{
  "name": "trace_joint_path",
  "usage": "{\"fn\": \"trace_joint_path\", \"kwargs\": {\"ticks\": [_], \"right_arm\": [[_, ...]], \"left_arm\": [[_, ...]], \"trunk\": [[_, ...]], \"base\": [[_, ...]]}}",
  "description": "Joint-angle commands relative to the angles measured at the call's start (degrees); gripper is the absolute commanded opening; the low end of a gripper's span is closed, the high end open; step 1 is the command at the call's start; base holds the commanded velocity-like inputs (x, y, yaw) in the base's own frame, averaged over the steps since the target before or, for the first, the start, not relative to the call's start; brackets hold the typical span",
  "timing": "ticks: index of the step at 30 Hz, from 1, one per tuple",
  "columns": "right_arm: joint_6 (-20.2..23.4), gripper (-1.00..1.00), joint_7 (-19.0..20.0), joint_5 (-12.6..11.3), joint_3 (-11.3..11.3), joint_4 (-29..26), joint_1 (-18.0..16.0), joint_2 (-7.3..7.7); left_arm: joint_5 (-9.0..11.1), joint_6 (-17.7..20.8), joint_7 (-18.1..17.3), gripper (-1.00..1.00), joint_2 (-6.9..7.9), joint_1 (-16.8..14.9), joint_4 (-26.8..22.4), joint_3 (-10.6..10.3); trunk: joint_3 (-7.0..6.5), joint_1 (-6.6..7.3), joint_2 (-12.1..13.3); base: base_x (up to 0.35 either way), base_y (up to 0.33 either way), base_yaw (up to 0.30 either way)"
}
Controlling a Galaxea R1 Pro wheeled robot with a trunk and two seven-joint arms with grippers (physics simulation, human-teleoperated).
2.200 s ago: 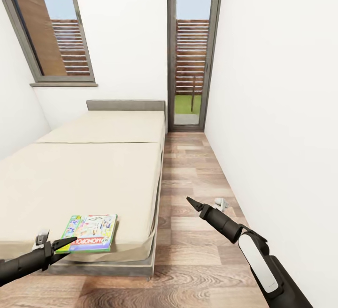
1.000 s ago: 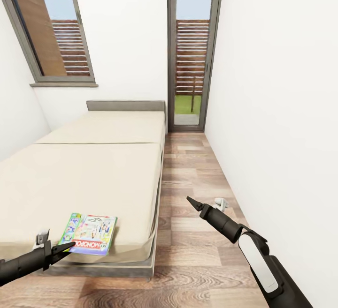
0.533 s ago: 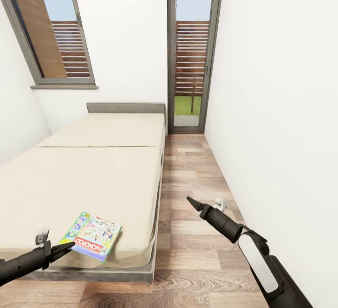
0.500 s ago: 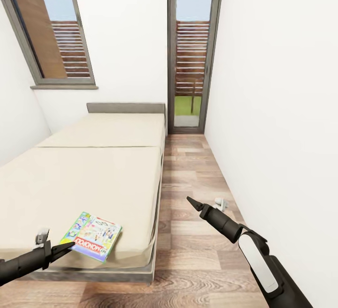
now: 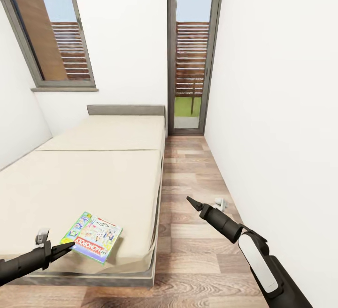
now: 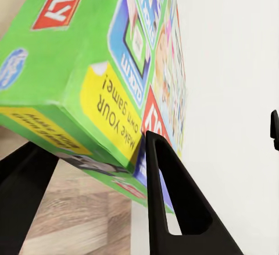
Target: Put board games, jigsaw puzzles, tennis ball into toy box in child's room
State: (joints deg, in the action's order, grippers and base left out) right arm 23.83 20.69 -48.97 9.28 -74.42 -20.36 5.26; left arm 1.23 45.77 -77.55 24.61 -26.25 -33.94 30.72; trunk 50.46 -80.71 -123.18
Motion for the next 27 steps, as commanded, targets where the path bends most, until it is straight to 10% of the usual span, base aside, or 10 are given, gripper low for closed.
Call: {"fn": "trace_joint_path", "kwargs": {"ticks": [1,16,27], "right_arm": [[0.26,1.00,-0.04,-0.42,0.03,-0.02,-0.03,0.03],[0.26,1.00,-0.04,-0.42,0.04,-0.02,-0.03,0.06],[0.26,1.00,-0.04,-0.42,0.07,0.04,-0.03,0.02]], "left_arm": [[0.00,0.55,-0.14,-1.00,0.00,-0.03,0.01,0.05],[0.00,0.59,-0.76,-1.00,0.06,-0.03,-0.44,0.05],[-0.37,3.57,-11.13,-1.00,2.83,-0.01,-3.54,-0.23]], "trunk": [[-0.13,0.23,0.39],[-2.82,3.53,6.41],[-4.80,5.95,10.82]], "base": [[0.000,0.000,0.000],[0.000,0.000,0.000],[0.000,0.000,0.000]]}}
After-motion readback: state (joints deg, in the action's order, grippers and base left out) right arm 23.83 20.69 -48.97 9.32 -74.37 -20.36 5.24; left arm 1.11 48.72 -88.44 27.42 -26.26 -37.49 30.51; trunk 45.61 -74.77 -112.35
